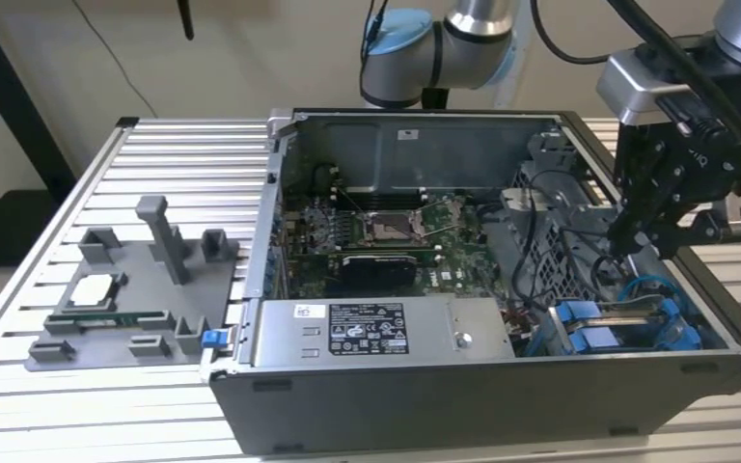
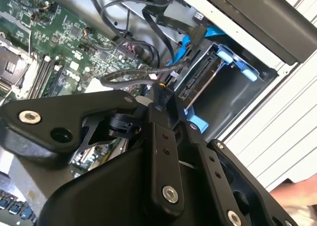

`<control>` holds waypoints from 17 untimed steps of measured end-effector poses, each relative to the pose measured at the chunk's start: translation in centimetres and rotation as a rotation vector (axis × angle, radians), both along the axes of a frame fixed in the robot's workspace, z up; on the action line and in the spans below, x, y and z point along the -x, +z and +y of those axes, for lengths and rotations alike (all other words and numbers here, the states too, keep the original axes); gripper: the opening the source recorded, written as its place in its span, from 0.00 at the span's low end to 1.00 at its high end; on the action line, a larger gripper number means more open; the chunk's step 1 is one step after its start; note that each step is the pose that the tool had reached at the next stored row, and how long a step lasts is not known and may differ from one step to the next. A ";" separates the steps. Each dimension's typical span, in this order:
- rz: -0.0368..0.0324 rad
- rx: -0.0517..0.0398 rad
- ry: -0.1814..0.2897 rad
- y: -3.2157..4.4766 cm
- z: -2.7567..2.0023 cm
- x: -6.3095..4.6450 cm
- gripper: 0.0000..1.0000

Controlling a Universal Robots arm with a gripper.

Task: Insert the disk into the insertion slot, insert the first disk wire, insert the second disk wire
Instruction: 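Insert the first disk wire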

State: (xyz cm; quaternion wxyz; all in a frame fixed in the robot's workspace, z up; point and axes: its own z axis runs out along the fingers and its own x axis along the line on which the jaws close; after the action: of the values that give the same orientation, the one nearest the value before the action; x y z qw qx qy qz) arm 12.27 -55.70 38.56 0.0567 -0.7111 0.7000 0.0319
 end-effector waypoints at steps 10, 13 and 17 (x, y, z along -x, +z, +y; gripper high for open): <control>-0.0001 -0.0001 0.000 -0.02 -0.01 0.0 0.00; 0.0000 -0.0004 0.000 -0.04 -0.01 -0.1 0.00; 0.0024 0.0005 0.000 -0.07 -0.07 -0.5 0.00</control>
State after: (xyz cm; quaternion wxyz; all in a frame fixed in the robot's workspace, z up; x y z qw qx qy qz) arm 12.73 -55.77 38.49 0.0557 -0.7111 0.7001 0.0326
